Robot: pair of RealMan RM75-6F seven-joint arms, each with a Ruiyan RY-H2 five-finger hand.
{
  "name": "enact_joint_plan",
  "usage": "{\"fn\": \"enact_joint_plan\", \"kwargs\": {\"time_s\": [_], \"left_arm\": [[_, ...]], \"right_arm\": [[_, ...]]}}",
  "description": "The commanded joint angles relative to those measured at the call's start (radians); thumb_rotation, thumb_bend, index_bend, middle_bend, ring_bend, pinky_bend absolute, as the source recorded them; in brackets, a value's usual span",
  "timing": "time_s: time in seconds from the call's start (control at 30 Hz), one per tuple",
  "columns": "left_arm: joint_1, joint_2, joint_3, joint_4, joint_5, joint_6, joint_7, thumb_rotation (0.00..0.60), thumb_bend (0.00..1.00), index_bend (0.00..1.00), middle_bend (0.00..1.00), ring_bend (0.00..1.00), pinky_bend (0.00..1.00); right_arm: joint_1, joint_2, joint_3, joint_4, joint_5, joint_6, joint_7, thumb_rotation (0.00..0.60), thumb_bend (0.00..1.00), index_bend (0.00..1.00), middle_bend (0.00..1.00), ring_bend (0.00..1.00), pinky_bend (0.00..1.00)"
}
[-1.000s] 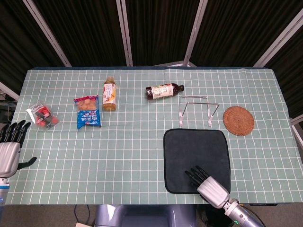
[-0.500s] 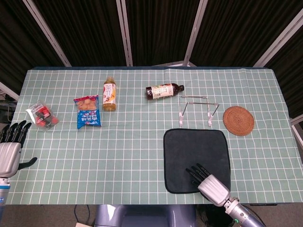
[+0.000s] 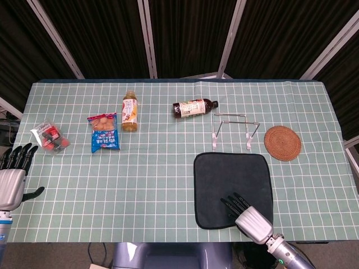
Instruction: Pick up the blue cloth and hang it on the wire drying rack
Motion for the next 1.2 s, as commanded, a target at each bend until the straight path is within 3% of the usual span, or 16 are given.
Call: {"fn": "enact_joint_plan", "kwargs": {"time_s": [0.03, 0.37, 0.9, 1.07, 1.2], "left_arm": [[0.0, 0.001, 0.001, -0.001, 0.001, -0.001, 0.0, 0.6, 0.0, 0.0, 0.0, 0.0, 0.0], [0.001, 0.001, 0.002, -0.001, 0.006, -0.002, -0.001, 0.6, 0.0, 0.0, 0.0, 0.0, 0.0], [0.001, 0.003, 0.001, -0.001, 0.006, -0.004, -0.008, 0.6, 0.0, 0.0, 0.0, 0.0, 0.0], [0.002, 0.007, -0.002, -0.003, 0.005, -0.002, -0.014, 0.6, 0.0, 0.0, 0.0, 0.0, 0.0], [0.002, 0.01, -0.004, -0.001, 0.002, -0.003, -0.023, 0.6, 0.0, 0.0, 0.0, 0.0, 0.0]], "right_arm": [[-0.001, 0.002, -0.002, 0.001, 0.001, 0.009, 0.006, 0.6, 0.36, 0.41, 0.0, 0.0, 0.0], [-0.003, -0.007, -0.008, 0.016, 0.004, 0.026, 0.018, 0.6, 0.41, 0.44, 0.0, 0.0, 0.0], [0.003, -0.032, 0.001, 0.05, 0.01, 0.051, 0.044, 0.6, 0.42, 0.61, 0.01, 0.0, 0.0], [0.031, -0.016, 0.04, 0.017, 0.037, 0.038, 0.048, 0.6, 0.42, 0.62, 0.01, 0.0, 0.0], [0.085, 0.007, 0.115, -0.033, 0.111, -0.036, 0.02, 0.6, 0.42, 0.62, 0.01, 0.0, 0.0]]}}
